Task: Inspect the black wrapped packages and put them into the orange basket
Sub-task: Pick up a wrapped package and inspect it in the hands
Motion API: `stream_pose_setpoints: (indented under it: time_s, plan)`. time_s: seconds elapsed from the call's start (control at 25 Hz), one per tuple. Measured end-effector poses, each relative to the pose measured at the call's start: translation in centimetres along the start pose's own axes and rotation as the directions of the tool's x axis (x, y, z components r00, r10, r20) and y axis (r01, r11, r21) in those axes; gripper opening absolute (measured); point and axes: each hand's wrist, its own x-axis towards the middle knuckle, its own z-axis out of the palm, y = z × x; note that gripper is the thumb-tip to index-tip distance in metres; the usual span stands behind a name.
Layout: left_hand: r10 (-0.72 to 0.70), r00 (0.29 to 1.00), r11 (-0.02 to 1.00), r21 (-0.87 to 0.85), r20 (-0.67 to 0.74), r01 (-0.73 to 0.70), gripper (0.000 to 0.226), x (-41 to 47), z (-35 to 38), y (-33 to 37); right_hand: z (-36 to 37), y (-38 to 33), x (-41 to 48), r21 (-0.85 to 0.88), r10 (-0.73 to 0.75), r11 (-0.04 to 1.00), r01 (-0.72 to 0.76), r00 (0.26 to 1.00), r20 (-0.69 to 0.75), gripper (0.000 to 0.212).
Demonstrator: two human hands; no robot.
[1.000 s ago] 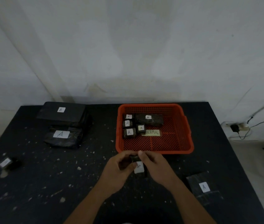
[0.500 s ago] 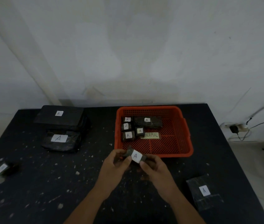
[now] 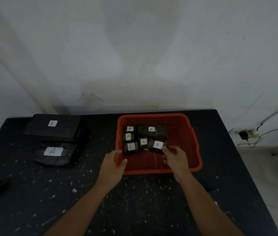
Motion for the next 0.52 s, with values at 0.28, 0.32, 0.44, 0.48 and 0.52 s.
stream_pose_setpoints:
  time_s: [0.28, 0.32, 0.44, 0.48, 0.52]
  plan:
    - [-0.028, 0.996, 0.997, 0.071, 0.079, 0.023, 0.052, 1.5, 0.7, -2.3, 1.9, 1.6, 7.8, -0.175, 0.100, 0.979, -0.107, 0.994, -0.048, 0.024]
    - [-0.027, 0.993, 0.998, 0.053, 0.112, 0.021, 0.052, 1.5, 0.7, -2.4, 2.1, 1.8, 8.4, -0.183, 0.094, 0.978, -0.102, 0.994, -0.049, 0.023]
    - [-0.021, 0.986, 1.000, 0.019, 0.167, 0.018, 0.057, 1.9, 0.6, -2.4, 2.8, 2.5, 9.7, -0.211, 0.094, 0.972, -0.107, 0.993, -0.068, 0.018]
    - [-0.018, 0.986, 1.000, 0.010, 0.167, 0.017, 0.057, 2.0, 0.6, -2.4, 3.0, 2.7, 10.0, -0.222, 0.090, 0.969, -0.105, 0.993, -0.074, 0.018]
    - [-0.019, 0.985, 1.000, 0.001, 0.172, 0.019, 0.057, 2.1, 0.5, -2.4, 3.1, 2.9, 10.1, -0.238, 0.084, 0.966, -0.101, 0.993, -0.078, 0.020]
